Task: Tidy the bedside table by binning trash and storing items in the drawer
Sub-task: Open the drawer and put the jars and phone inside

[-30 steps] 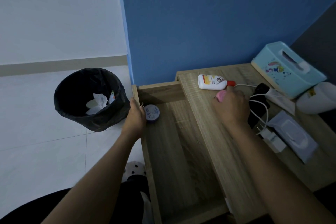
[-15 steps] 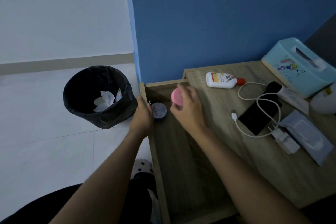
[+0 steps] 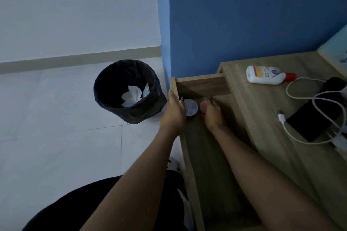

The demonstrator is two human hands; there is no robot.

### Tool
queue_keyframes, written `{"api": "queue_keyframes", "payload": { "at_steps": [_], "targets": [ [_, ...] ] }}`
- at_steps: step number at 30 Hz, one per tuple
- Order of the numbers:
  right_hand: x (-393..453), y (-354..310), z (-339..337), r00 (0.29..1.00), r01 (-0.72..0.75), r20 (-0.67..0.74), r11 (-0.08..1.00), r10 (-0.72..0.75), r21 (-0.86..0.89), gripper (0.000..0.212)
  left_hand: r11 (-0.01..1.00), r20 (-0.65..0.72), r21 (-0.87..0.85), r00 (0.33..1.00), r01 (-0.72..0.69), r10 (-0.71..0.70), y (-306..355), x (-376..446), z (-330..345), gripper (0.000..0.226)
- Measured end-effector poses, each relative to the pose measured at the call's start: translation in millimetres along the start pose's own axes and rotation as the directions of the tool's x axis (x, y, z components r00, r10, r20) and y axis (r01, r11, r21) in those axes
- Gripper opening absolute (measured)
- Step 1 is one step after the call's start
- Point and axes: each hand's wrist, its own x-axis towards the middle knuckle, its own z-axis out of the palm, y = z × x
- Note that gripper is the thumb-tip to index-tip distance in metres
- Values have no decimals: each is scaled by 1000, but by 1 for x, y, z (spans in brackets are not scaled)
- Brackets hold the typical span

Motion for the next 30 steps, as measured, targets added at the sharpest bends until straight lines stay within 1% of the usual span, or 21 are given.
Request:
{"api": "queue_keyframes", "payload": {
  "at_steps": [2, 5, 6, 8, 12, 15, 16, 17, 19, 20, 22, 24, 26, 27, 29, 30],
  "targets": [
    [3, 3, 7, 998, 48, -44, 998, -50, -32, 30, 1000, 4, -7, 1000, 0, 0, -1, 2, 1, 60],
    [6, -3, 10, 999, 46, -26, 998, -45, 41, 27, 1000, -5, -16, 1000, -20, 20, -2, 2, 2, 59],
    [6, -6, 9, 998, 58, -9, 997, -58, 52, 29, 999, -7, -18, 1000, -30, 30, -2, 2, 3, 59],
    [8, -6, 9, 999, 28, 26, 993, -31, 114, 33, 999, -10, -27, 999, -46, 46, -3, 2, 3, 58],
    [7, -6, 13, 998, 58, 5, 993, -59, 99, 38, 998, -15, -23, 998, -62, 62, -4, 2, 3, 57],
    [9, -1, 16, 996, -16, 90, 983, 0, 182, 40, 997, -20, -20, 997, -71, 71, -4, 2, 3, 56],
    [8, -1, 12, 994, -30, 111, 986, 12, 164, 41, 998, -18, -13, 998, -64, 64, -4, 2, 3, 56],
    [7, 0, 10, 994, -36, 108, 988, 20, 147, 42, 998, -12, -7, 998, -57, 57, -3, 3, 3, 57],
    [2, -4, 2, 991, -104, 104, 974, 85, 202, 42, 999, 1, 3, 999, -38, 38, -1, 2, 3, 58],
    [-2, -9, -9, 991, -115, 93, 971, 97, 212, 46, 999, 4, 8, 1000, -31, 31, 0, 2, 2, 59],
    [-12, -14, -33, 997, -72, 35, 978, 66, 196, 54, 999, 0, 26, 1000, -23, 23, 4, -2, 2, 58],
    [-22, -17, -64, 998, -13, -61, 977, 26, 215, 49, 997, -34, 79, 999, -25, 27, 6, -6, 3, 53],
    [-34, -19, -97, 982, 73, -186, 966, -27, 247, 44, 986, -89, 163, 995, -27, 42, 10, -9, 3, 46],
    [-41, -20, -112, 973, 102, -230, 954, -35, 284, 42, 981, -105, 192, 993, -34, 55, 12, -10, 2, 46],
    [-53, -15, -137, 938, 147, -346, 921, -14, 360, 36, 947, -87, 308, 988, -95, 127, 14, -11, 1, 63],
    [-57, -10, -148, 911, 151, -412, 913, 21, 380, 32, 902, -50, 407, 982, -144, 180, 15, -13, 1, 73]
  ]
}}
